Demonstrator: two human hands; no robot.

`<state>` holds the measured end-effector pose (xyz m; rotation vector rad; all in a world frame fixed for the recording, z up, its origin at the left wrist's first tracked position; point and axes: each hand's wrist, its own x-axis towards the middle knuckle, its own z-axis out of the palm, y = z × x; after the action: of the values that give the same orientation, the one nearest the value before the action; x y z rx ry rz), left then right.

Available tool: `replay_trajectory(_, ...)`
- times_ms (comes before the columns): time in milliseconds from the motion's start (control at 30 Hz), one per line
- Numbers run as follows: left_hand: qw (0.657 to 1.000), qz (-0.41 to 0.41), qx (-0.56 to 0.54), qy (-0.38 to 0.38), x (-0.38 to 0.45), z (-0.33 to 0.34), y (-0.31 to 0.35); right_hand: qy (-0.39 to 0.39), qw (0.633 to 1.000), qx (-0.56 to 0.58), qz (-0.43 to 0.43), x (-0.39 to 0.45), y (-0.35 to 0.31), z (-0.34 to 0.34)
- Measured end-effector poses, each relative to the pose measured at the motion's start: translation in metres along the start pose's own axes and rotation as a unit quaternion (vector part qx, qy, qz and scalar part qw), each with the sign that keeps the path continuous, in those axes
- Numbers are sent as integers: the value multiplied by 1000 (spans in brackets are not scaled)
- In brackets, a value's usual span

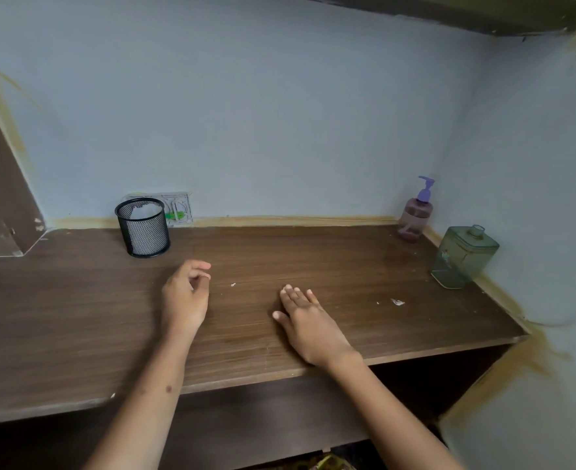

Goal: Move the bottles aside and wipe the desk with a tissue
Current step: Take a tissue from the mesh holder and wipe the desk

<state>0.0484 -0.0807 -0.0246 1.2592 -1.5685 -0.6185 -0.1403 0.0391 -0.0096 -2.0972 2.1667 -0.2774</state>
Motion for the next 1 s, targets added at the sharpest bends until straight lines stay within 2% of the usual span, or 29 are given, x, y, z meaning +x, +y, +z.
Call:
replay_trajectory(133, 1000, 3, -4, -2, 1, 2, 1, 52, 998, -27, 20, -16, 28, -5)
replay_trajectory(267, 1000, 7, 2, -9, 0, 2, 1, 46, 991, -80, 93, -34, 75, -22)
replay_trajectory(367, 1000, 7, -2, -11, 1, 2, 0, 61, 987, 21, 145, -47, 105, -41)
replay_trajectory(433, 1000, 8, -5, -8, 1, 2, 0, 140, 968, 71, 195, -57, 120, -53)
replay_trajectory(500, 1000, 8, -6, -7, 1, 3, 0, 193, 949, 62, 240, -64, 127, -63)
replay_trajectory(600, 1000, 7, -3, -8, 2, 2, -1, 159, 942, 50, 291, -64, 129, -67)
replay_trajectory(700, 1000, 6, -5, -6, 2, 2, -2, 124, 952, 23, 279, -55, 123, -61)
replay_trajectory(1000, 1000, 1, -2, 1, 2, 1, -1, 129, 978, 23, 160, -20, 75, -36)
